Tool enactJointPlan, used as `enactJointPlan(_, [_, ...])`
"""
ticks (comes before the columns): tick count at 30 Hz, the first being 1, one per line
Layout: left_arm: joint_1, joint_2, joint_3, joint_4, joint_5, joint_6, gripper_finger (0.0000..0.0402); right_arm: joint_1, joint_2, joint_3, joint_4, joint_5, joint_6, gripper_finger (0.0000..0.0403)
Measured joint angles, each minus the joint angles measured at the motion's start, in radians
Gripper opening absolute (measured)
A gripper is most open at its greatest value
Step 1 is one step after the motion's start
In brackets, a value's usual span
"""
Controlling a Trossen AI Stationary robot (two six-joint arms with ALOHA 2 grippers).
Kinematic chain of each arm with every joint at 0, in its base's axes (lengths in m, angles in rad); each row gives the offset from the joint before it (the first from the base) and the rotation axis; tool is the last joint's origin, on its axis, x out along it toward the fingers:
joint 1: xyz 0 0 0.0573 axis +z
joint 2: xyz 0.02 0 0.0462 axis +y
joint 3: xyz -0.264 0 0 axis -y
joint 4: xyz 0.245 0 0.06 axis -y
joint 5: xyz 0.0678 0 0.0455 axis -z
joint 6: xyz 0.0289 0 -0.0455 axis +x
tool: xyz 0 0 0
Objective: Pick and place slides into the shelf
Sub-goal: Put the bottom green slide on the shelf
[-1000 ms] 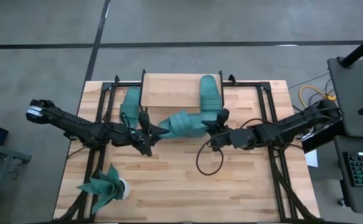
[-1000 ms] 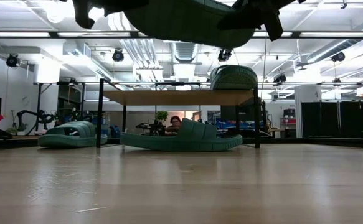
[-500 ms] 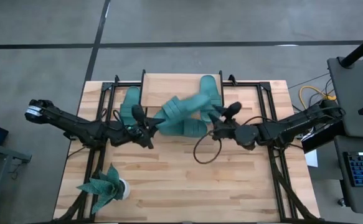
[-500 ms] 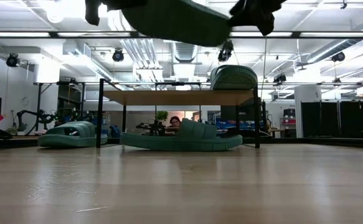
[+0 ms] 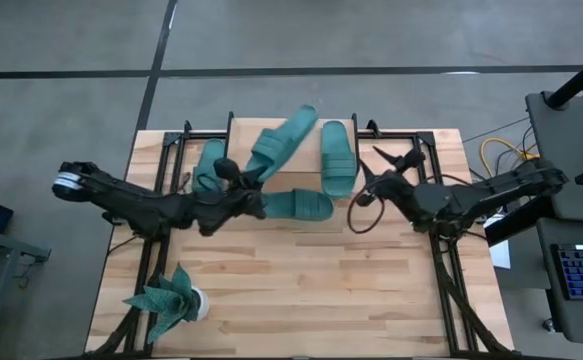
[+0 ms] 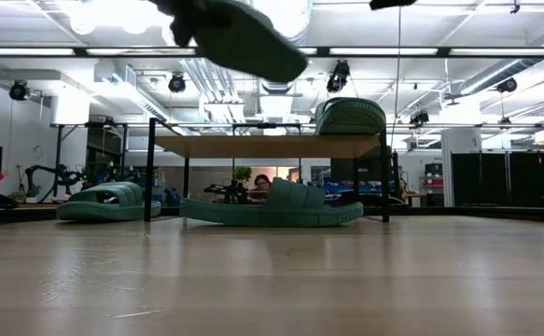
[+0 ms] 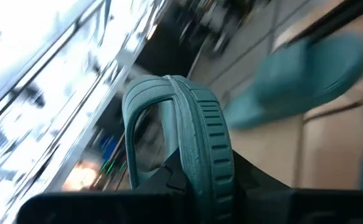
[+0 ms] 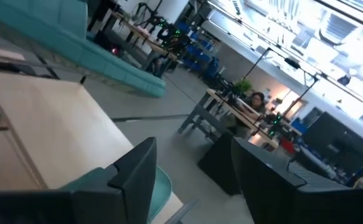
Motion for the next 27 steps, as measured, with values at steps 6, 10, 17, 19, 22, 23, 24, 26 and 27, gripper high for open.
enactJointPlan(6, [0.012,0.148,0.093,-0.005,-0.156,0.032,0.002,0.0,-0.05,-0.004,-0.041,0.0,0.008,0.0194])
enactJointPlan(10, [0.018,0.239,0.134,-0.007,-0.145,0.039,0.002,0.0,-0.055,-0.018,-0.044,-0.001,0.025,0.0194])
enactJointPlan(17, [0.046,0.376,0.213,-0.005,-0.298,0.037,0.002,0.0,-0.052,-0.048,-0.046,0.014,0.019,0.0194])
enactJointPlan(19, [0.052,0.405,0.232,-0.001,-0.311,0.029,0.002,0.0,-0.053,-0.052,-0.046,0.015,0.018,0.0194])
enactJointPlan(22, [0.056,0.455,0.26,0.001,-0.315,0.026,0.002,0.0,-0.052,-0.054,-0.049,0.015,0.018,0.0194])
enactJointPlan(23, [0.058,0.474,0.269,-0.001,-0.323,0.026,0.002,0.0,-0.052,-0.055,-0.049,0.015,0.018,0.0194])
enactJointPlan(24, [0.059,0.493,0.279,-0.001,-0.329,0.026,0.002,0.0,-0.052,-0.056,-0.05,0.015,0.018,0.0194])
enactJointPlan(26, [0.065,0.524,0.297,-0.002,-0.347,0.026,0.002,0.0,-0.052,-0.056,-0.052,0.015,0.018,0.0194])
enactJointPlan(27, [0.068,0.539,0.306,-0.002,-0.365,0.026,0.002,0.0,-0.052,-0.056,-0.052,0.015,0.018,0.0194])
